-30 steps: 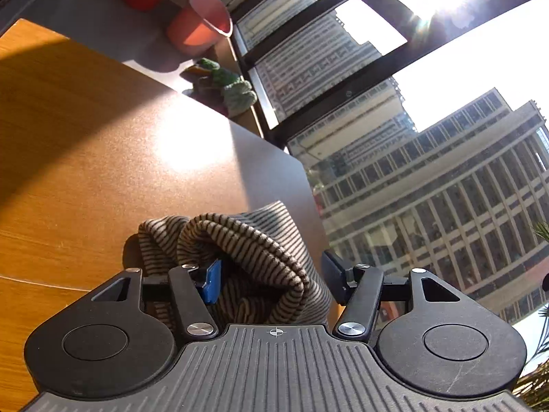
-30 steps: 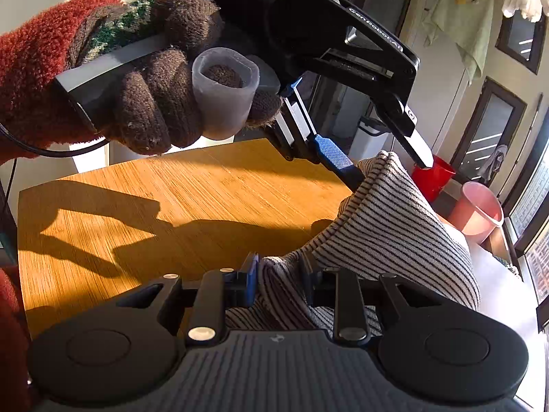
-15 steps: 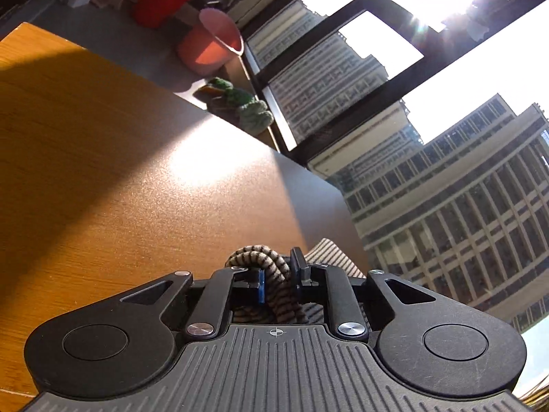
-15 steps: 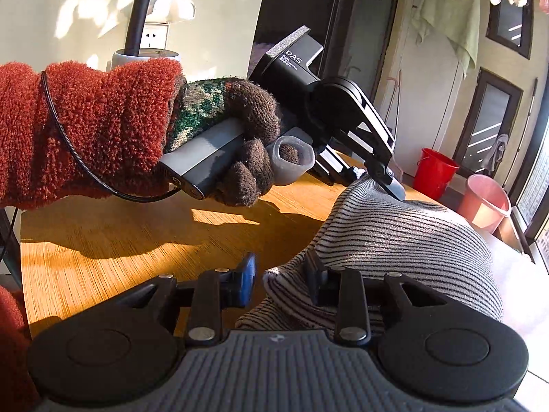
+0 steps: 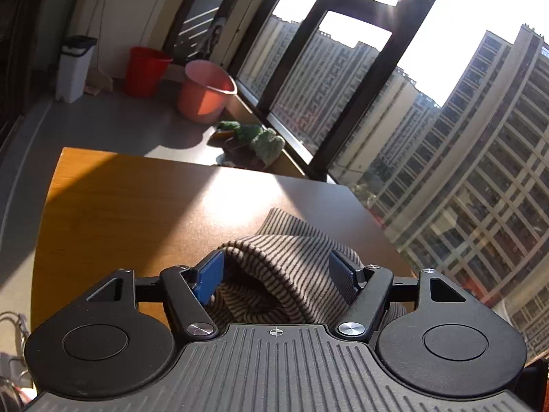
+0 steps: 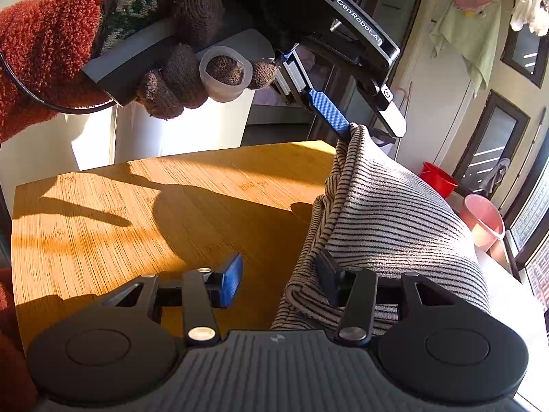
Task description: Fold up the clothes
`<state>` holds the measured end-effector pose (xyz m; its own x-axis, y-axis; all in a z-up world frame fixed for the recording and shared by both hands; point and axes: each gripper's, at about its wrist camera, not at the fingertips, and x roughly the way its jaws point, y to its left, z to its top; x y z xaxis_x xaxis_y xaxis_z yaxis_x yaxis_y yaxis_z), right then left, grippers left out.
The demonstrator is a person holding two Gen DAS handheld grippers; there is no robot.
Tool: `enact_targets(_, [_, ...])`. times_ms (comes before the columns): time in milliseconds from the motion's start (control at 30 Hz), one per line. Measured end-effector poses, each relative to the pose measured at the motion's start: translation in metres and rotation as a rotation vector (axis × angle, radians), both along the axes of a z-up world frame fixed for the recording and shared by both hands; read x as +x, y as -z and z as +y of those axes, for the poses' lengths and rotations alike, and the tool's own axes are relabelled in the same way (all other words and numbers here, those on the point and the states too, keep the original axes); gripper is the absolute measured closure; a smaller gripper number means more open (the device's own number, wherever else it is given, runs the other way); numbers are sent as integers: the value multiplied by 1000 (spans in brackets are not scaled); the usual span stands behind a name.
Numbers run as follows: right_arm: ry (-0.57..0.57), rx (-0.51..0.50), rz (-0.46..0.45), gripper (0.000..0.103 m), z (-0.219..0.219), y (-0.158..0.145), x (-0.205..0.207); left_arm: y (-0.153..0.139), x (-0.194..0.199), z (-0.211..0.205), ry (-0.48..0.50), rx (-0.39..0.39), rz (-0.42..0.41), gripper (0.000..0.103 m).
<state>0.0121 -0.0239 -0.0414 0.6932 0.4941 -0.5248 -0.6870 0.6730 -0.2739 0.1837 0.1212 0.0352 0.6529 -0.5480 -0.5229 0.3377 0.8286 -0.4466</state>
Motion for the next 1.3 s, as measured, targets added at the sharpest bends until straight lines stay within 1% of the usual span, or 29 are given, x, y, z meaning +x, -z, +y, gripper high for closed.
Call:
enact_targets(33, [5,10,5,54,0,-1,1,2,-2,12,-46,6,19,26])
enact_targets(67, [9,20,11,53,0,0,1,4,-3,25,-97,-6,42,26])
enact_targets(100, [11,27,16,51,-1,1,1,4,-5,36,-139,-36,60,28])
enact_targets(167, [12,31,21,49,-1,1,3,-1,-13,52,-145,-156,56,28])
enact_targets(233, [10,33,25,47,-1,0,4,-7,-19,47,-95,-245,32,27])
enact_targets(333, [12,38,29,46,-1,0,3,-11,-25,6,61,-367,12,25])
enact_targets(400, [18,42,29,46,-1,0,3,1,-22,-26,123,-386,50,25])
enact_targets(433, [21,45,26,46,-2,-1,2,11,-18,-42,124,-345,69,26])
enact_targets(500, [1,68,20,44,-10,-5,0,35,-11,-54,88,-262,88,34])
enact_targets(533, [-12,92,24,44,-19,-10,0,47,-7,-59,69,-220,98,48])
enact_targets(567, [-19,127,41,43,-30,-16,1,51,-8,-55,69,-225,94,57])
enact_targets(633, [5,212,77,26,-60,-31,6,58,-10,-46,70,-242,84,65])
enact_targets(667, [20,254,93,7,-75,-38,8,62,-11,-42,71,-251,79,67])
enact_targets(700, [55,310,107,0,-94,-46,13,65,-12,-38,72,-259,75,71])
enact_targets(733, [97,364,118,0,-111,-52,20,69,-13,-33,72,-267,70,77])
enact_targets(767, [135,413,128,0,-124,-57,27,71,-14,-32,72,-268,66,80])
enact_targets(800, [173,461,138,0,-138,-62,34,74,-15,-30,69,-277,65,80])
enact_targets(867, [259,554,140,0,-161,-68,55,73,-18,-31,68,-272,58,80])
enact_targets(900, [290,570,156,0,-165,-65,67,72,-20,-32,67,-270,55,80])
enact_targets(967, [348,581,207,0,-169,-53,91,71,-23,-33,71,-255,44,80])
enact_targets(1000, [366,573,250,0,-167,-45,103,71,-23,-32,72,-257,44,80])
enact_targets(1100, [356,466,430,0,-141,-4,126,73,-22,-28,68,-268,48,81])
enact_targets(1133, [358,467,427,0,-132,5,123,72,-25,-27,60,-255,39,81])
enact_targets(1167, [366,478,404,0,-125,9,116,71,-28,-27,52,-241,29,82])
enact_targets(1300, [379,424,330,0,-97,7,101,70,-28,-19,33,-242,33,82])
